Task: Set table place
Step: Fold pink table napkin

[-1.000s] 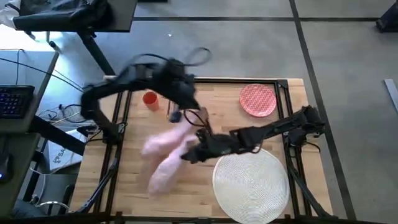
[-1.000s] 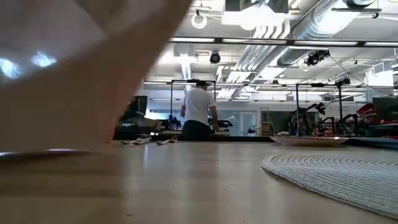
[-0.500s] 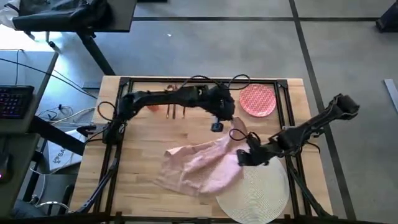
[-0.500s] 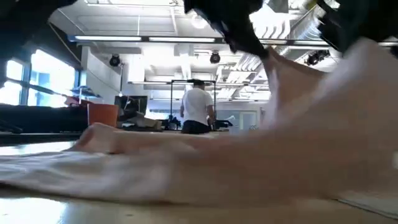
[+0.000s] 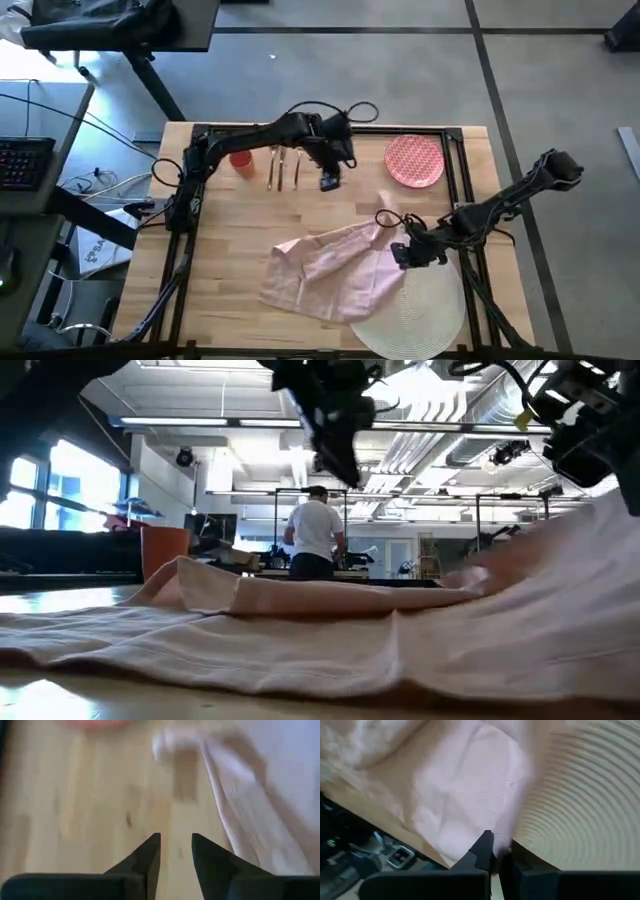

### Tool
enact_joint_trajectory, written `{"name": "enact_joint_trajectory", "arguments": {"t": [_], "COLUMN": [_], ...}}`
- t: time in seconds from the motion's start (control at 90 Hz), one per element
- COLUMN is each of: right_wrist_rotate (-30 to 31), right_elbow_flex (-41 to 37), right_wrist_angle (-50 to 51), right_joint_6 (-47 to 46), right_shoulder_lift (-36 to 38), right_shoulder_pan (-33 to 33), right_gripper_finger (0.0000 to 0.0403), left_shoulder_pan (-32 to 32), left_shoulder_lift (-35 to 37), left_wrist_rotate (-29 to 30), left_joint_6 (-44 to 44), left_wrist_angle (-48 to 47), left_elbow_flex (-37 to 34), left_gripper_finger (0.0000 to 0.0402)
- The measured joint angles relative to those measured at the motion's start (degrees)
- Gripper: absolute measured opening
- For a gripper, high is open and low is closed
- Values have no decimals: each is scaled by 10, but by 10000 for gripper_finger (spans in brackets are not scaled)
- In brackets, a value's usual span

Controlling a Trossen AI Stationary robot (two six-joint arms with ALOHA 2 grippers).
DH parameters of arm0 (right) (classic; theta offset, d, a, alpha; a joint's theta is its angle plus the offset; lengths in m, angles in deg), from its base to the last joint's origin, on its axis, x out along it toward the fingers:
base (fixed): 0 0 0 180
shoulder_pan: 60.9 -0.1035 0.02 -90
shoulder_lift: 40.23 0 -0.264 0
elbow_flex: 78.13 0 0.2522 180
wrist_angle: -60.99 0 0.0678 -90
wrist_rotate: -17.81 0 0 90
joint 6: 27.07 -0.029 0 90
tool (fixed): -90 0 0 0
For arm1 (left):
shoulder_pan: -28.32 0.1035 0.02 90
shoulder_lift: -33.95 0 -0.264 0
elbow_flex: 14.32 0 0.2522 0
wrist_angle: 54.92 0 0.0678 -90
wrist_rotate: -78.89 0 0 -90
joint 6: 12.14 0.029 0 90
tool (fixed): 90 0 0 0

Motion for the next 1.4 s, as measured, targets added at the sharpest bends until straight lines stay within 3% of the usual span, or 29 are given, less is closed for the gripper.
{"name": "enact_joint_trajectory", "arguments": {"t": [0.144,0.289,0.544,0.756,0.922,1.111,1.4], "right_wrist_rotate": [-23,-41,-39,23,67,71,71], "right_elbow_flex": [-3,-2,8,59,106,130,130], "right_wrist_angle": [27,34,22,44,111,179,184], "right_joint_6": [7,50,80,95,126,173,235], "right_shoulder_lift": [0,0,19,53,70,72,71], "right_shoulder_pan": [-1,-1,0,0,0,11,43], "right_gripper_finger": [3,30,125,185,192,193,193], "left_shoulder_pan": [-23,-71,-169,-171,-142,-142,-189], "left_shoulder_lift": [1,2,1,1,1,1,1], "left_wrist_rotate": [-94,-178,-147,-176,-177,-195,-142], "left_joint_6": [38,0,-102,-228,-264,-259,-284], "left_wrist_angle": [-106,-126,-46,96,151,235,225], "left_elbow_flex": [-1,-32,-138,-202,-258,-326,-355], "left_gripper_finger": [95,89,73,72,72,72,72]}}
